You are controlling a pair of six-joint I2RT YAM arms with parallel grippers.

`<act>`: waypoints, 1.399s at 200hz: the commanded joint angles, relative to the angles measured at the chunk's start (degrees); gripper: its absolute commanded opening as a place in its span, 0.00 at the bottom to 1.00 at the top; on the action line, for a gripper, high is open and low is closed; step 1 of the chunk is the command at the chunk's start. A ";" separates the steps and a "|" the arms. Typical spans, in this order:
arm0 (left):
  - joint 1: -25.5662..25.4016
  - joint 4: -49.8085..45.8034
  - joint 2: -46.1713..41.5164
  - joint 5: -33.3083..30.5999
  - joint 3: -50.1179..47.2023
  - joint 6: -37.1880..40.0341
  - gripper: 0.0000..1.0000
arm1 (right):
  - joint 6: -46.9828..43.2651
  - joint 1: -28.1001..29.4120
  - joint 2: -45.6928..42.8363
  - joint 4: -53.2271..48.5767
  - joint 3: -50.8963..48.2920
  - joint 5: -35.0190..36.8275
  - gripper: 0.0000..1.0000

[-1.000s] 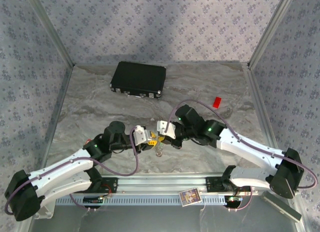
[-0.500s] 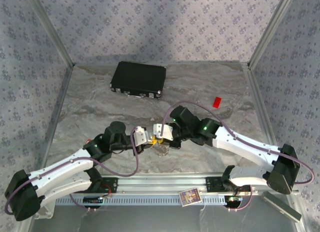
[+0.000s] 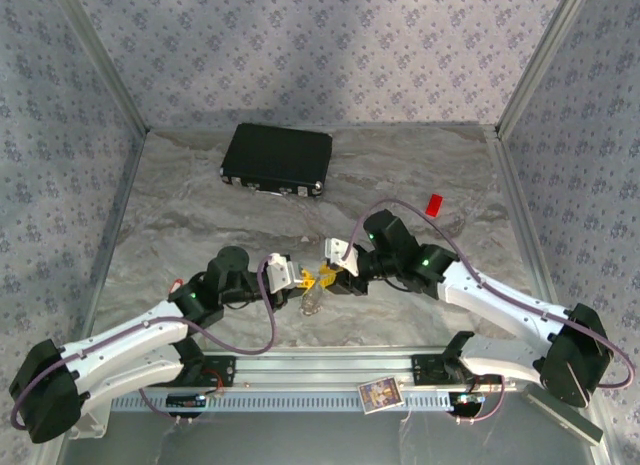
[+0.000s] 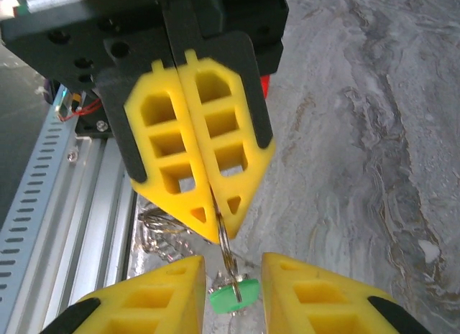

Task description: Put the keys on the keyring

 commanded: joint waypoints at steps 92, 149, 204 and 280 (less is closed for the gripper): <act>-0.39 7.28 -0.88 1.87 -1.12 -2.40 0.00 | 2.10 -0.52 0.01 2.61 -1.69 -1.30 0.19; -0.37 7.35 -1.08 1.82 -1.34 -2.62 0.00 | 2.04 -0.71 0.16 2.17 -1.84 -0.52 0.12; -0.34 3.92 -0.99 0.02 -0.28 -1.39 0.10 | 0.31 -0.27 0.26 -1.36 0.93 -0.40 0.00; -0.38 -4.08 -1.00 -0.03 3.10 1.95 0.12 | -7.10 2.96 4.39 -14.31 9.75 5.82 0.00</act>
